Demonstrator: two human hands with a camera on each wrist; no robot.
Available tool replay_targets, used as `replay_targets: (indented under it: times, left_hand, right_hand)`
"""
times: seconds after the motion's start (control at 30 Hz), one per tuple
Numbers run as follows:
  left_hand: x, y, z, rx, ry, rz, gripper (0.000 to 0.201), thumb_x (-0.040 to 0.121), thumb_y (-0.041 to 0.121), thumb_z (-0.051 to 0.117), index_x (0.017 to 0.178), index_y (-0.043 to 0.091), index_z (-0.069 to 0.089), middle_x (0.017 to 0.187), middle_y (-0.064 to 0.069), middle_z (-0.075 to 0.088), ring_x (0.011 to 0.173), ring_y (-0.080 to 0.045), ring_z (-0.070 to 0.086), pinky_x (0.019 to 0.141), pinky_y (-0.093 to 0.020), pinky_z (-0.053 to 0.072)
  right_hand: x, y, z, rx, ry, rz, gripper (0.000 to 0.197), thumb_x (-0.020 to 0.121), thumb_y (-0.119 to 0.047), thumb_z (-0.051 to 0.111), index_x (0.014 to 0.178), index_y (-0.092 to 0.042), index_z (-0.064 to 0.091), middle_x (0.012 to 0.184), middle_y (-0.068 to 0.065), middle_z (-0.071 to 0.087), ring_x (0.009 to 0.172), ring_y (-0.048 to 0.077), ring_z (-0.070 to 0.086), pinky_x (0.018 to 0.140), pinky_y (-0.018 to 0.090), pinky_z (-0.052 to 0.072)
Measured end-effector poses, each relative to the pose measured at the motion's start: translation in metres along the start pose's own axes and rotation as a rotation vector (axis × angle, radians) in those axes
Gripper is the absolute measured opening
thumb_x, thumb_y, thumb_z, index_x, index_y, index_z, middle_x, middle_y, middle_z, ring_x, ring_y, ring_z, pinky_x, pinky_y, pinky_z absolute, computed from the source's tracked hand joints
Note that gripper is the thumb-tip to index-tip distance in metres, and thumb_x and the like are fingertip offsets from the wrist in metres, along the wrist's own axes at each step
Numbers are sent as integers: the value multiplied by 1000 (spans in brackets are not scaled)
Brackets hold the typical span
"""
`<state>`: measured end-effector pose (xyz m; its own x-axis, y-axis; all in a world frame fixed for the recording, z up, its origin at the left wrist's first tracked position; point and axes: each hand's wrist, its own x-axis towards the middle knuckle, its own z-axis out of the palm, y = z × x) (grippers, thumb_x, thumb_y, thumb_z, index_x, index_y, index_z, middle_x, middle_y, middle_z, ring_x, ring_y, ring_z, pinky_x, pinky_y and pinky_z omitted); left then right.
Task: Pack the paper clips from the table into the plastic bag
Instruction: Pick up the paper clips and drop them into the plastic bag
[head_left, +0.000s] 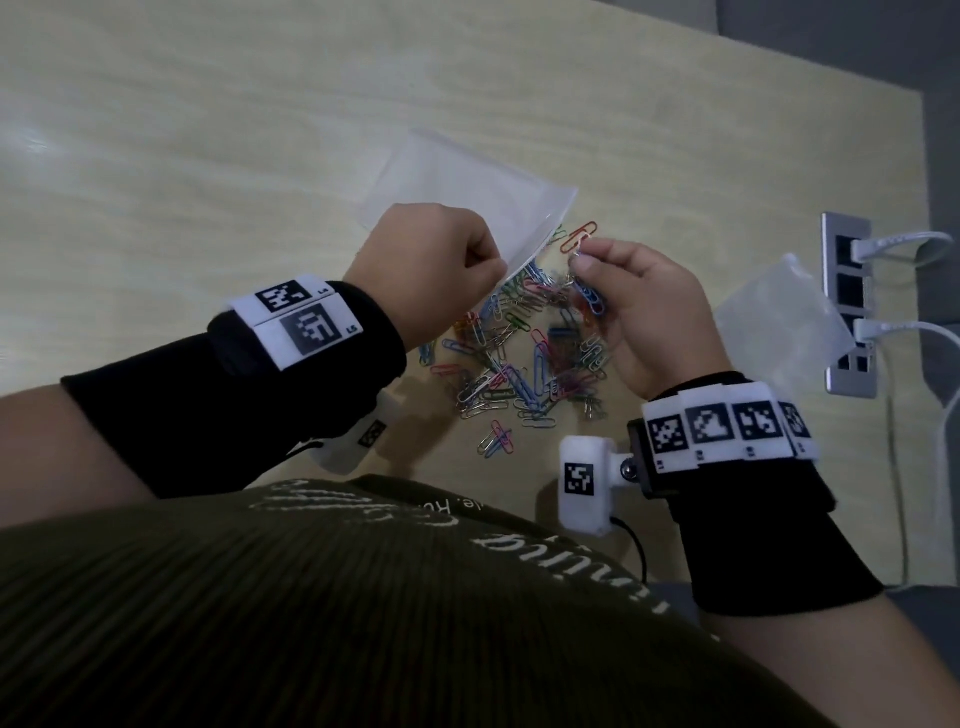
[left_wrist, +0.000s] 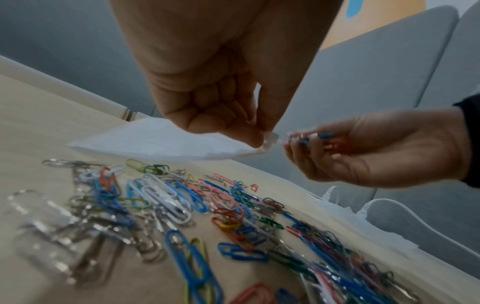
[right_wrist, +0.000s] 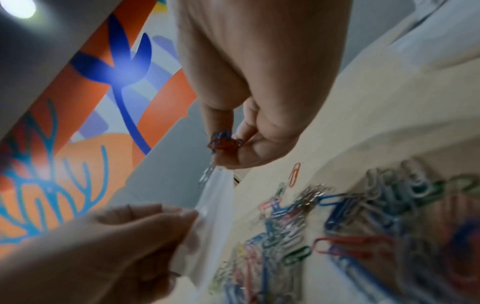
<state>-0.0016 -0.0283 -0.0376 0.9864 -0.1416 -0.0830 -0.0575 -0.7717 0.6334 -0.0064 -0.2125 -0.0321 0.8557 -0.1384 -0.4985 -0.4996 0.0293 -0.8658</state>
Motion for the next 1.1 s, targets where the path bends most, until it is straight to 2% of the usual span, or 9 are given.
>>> replay_targets:
  times: [0.07, 0.17, 0.4, 0.57, 0.7, 0.8, 0.93, 1.03, 1.1]
  left_hand:
    - [-2, 2, 2, -4, -6, 12, 17, 87, 28, 59, 83, 15, 70, 76, 2, 69, 72, -15, 58, 66, -23, 36]
    - [-4, 7, 3, 0, -9, 36, 17, 87, 28, 59, 84, 15, 70, 78, 1, 70, 75, -18, 62, 67, -24, 39]
    - [-2, 5, 4, 74, -42, 42, 20, 87, 26, 54, 81, 11, 67, 78, -4, 70, 75, -23, 62, 66, -28, 41]
    - [-6, 8, 7, 54, -59, 99, 23, 90, 27, 52, 79, 9, 62, 66, -3, 58, 67, -25, 53, 61, -29, 33]
    - [-7, 6, 8, 12, -74, 110, 21, 90, 24, 49, 83, 9, 62, 77, -8, 65, 74, -26, 55, 66, -33, 40]
    - [-7, 4, 8, -36, -39, 61, 19, 91, 20, 47, 87, 8, 60, 83, -10, 66, 79, -28, 56, 69, -34, 41]
    - [-7, 6, 7, -81, -3, 102, 16, 91, 19, 48, 88, 7, 58, 82, -5, 57, 82, -28, 57, 68, -30, 33]
    - [-8, 7, 8, -100, 0, 152, 13, 91, 19, 49, 87, 8, 57, 87, -9, 57, 81, -26, 55, 67, -28, 31]
    - [-7, 5, 9, -94, -3, 158, 12, 90, 19, 51, 86, 9, 57, 87, -7, 53, 78, -23, 50, 65, -26, 27]
  right_hand:
    - [-7, -8, 6, 206, -97, 63, 13, 89, 2, 58, 88, -10, 63, 81, 4, 64, 56, 6, 62, 55, 16, 51]
    - [-11, -11, 12, 393, -212, 156, 15, 91, 1, 55, 87, -11, 63, 80, 3, 67, 62, 9, 61, 57, 13, 51]
    - [-18, -12, 12, 593, -265, 181, 15, 94, -2, 50, 92, -14, 59, 77, 3, 72, 73, 9, 66, 62, 12, 53]
    - [-18, -9, 19, 517, -253, 189, 13, 94, -1, 51, 94, -10, 59, 82, 7, 74, 89, 17, 70, 71, 16, 56]
    - [-15, -8, 20, 455, -169, 197, 10, 93, 3, 52, 97, -5, 58, 80, 11, 73, 90, 23, 69, 70, 17, 56]
    - [-14, -7, 21, 408, -128, 190, 11, 93, 5, 51, 99, -2, 56, 88, 16, 68, 86, 22, 70, 67, 18, 58]
    - [-13, -5, 27, 186, -124, 203, 12, 92, 5, 52, 96, -1, 61, 86, 16, 66, 65, 14, 68, 61, 19, 58]
    - [-12, -5, 33, 49, -117, 205, 12, 91, 5, 53, 98, 2, 63, 89, 19, 64, 67, 17, 66, 59, 20, 56]
    - [-14, -11, 36, 116, -144, 215, 12, 92, 6, 48, 97, 2, 58, 84, 18, 56, 68, 18, 60, 57, 20, 57]
